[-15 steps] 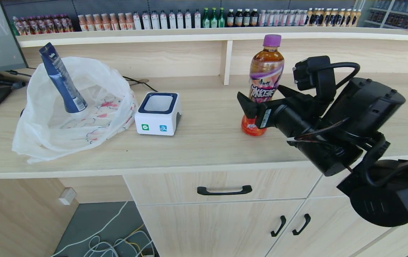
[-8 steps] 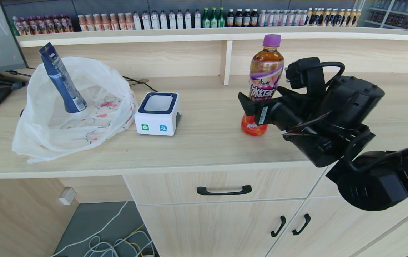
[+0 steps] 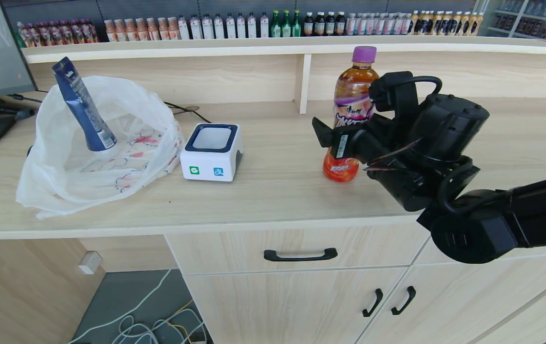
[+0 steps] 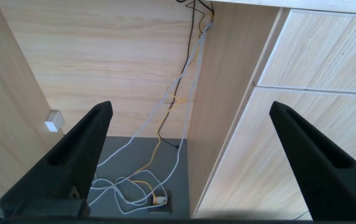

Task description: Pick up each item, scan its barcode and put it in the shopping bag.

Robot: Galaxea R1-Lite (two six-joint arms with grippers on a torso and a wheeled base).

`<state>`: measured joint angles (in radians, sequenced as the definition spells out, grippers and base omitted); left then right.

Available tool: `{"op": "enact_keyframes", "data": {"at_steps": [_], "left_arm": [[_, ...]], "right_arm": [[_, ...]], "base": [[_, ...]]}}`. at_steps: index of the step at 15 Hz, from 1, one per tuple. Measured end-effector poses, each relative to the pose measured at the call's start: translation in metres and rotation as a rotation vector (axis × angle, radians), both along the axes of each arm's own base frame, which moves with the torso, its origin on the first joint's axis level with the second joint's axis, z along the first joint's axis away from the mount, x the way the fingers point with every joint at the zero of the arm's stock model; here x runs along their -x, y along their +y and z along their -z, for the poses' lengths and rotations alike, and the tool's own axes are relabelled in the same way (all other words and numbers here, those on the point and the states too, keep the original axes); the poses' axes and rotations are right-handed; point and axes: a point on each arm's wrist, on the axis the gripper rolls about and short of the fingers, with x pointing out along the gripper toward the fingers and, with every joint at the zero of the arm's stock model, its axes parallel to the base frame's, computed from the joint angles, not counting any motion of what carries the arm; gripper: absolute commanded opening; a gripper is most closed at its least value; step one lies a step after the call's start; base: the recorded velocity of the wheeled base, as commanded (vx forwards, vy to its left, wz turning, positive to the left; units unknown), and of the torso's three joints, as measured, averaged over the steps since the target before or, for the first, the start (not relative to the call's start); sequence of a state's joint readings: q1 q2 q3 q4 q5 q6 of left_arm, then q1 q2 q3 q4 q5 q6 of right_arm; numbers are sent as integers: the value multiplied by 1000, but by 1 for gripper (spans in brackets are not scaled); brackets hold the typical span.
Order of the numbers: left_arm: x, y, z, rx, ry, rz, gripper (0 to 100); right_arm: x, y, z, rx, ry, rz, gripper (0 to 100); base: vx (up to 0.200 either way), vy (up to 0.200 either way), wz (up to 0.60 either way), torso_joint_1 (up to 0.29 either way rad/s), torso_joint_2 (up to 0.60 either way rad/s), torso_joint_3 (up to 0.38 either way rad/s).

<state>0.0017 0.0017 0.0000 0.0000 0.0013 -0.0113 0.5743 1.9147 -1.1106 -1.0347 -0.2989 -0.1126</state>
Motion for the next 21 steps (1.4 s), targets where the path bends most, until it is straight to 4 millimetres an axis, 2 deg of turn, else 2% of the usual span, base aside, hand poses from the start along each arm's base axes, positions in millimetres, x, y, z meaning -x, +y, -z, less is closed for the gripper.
{"op": "enact_keyframes", "data": {"at_steps": [5, 6, 21], "left_arm": [[0, 0, 0, 0, 0, 0, 100], [0, 0, 0, 0, 0, 0, 100], [0, 0, 0, 1, 0, 0, 100]], "right_arm": [[-4, 1, 5, -1, 14, 2, 100], [-4, 1, 6, 0, 16, 2, 0], [-5, -2, 2, -7, 4, 10, 0]], "base": [[0, 0, 0, 0, 0, 0], [0, 0, 0, 0, 0, 0], [0, 0, 0, 0, 0, 0]]}}
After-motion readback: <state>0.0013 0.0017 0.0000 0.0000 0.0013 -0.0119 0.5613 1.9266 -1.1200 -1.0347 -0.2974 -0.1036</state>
